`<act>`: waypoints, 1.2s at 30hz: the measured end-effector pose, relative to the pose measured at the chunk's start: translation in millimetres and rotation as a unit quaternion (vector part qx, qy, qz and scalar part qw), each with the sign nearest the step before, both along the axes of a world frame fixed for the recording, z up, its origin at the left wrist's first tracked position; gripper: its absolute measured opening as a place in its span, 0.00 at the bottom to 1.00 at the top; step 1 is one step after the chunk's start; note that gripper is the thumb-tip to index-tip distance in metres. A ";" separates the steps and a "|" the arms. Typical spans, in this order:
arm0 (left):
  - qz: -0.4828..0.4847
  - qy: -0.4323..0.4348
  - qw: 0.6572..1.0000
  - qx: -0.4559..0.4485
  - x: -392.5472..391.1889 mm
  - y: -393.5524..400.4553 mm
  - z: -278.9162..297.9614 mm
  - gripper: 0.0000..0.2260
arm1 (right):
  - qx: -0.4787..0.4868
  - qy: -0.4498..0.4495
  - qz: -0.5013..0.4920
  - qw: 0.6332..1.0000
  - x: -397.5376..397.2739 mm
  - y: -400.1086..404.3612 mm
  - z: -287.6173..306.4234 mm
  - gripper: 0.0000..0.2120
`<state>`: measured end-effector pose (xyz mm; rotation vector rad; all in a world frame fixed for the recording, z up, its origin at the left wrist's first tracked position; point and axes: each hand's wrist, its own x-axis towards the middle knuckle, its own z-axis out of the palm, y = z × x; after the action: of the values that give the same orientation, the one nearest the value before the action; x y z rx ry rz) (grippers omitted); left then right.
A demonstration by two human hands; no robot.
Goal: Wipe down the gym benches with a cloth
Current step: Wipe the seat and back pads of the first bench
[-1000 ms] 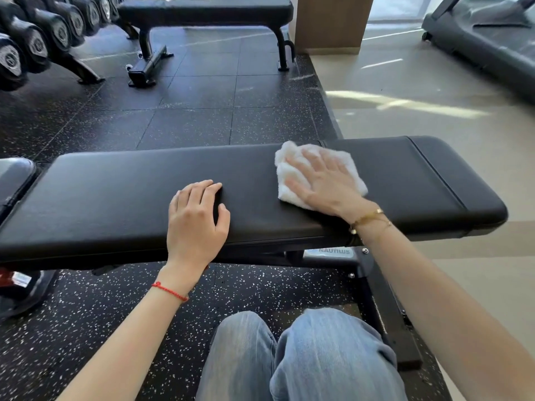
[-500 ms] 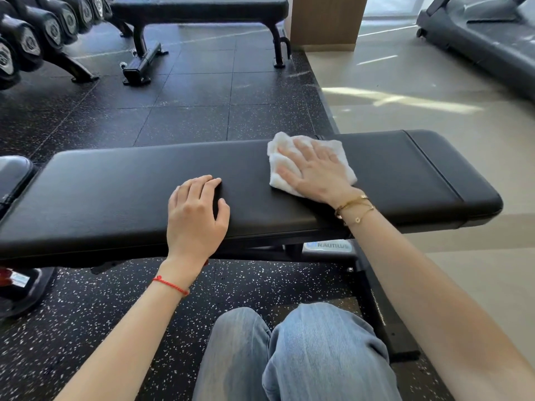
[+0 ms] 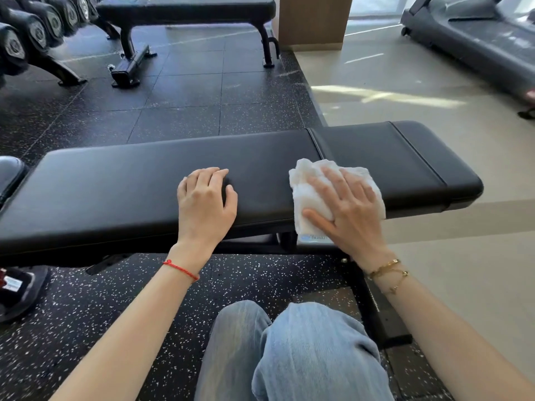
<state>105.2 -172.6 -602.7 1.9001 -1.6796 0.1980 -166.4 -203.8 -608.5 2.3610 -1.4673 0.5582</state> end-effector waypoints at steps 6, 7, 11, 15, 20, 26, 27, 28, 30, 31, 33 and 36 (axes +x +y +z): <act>-0.024 0.025 0.999 0.010 -26.8 -10.3 1.2 0.18 | -0.024 0.036 0.051 0.998 19.1 11.8 -9.7 0.31; -0.027 0.026 0.999 0.011 -31.3 -11.9 0.9 0.18 | -0.031 0.047 0.061 0.997 13.2 9.7 -9.5 0.31; -0.046 0.014 0.999 0.018 -50.4 -17.0 -0.7 0.16 | -0.059 0.061 0.047 0.995 -32.2 -0.4 -11.2 0.33; -0.042 0.013 0.999 0.017 -66.2 -21.3 0.0 0.16 | -0.073 0.024 0.021 0.997 -59.8 -7.3 -16.6 0.33; -0.045 0.021 0.999 0.010 -89.1 -32.7 3.1 0.16 | -0.098 0.025 0.059 0.993 -56.1 -8.9 -28.0 0.31; -0.058 0.019 0.998 0.011 -115.5 -52.4 5.3 0.17 | -0.060 -0.072 -0.051 0.994 -132.5 -19.2 -28.1 0.28; -0.060 0.020 0.998 0.013 -120.3 -55.1 5.4 0.18 | -0.052 -0.091 -0.064 0.992 -141.9 -20.5 -25.2 0.27; -0.061 0.021 0.998 0.015 -125.1 -57.7 5.4 0.18 | -0.045 -0.109 -0.070 0.991 -148.1 -22.9 -21.9 0.26; -0.065 0.022 0.997 0.021 -133.4 -62.0 4.7 0.19 | -0.030 -0.138 -0.086 0.986 -153.7 -29.8 -13.2 0.24; -0.066 0.022 0.997 0.025 -136.4 -63.8 4.1 0.19 | -0.017 -0.147 -0.103 0.984 -154.8 -34.2 -8.8 0.24; -0.064 0.018 0.997 0.028 -139.0 -66.8 3.4 0.20 | 0.030 -0.156 -0.149 0.976 -156.5 -46.0 -1.0 0.26; -0.059 0.013 0.998 0.036 -137.7 -68.2 3.2 0.21 | 0.107 -0.137 -0.197 0.965 -156.0 -69.9 12.8 0.33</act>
<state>-32.5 -240.8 -599.6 1.8405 -1.7967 0.0678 -322.4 -273.8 -595.7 2.1090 -2.1523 0.6663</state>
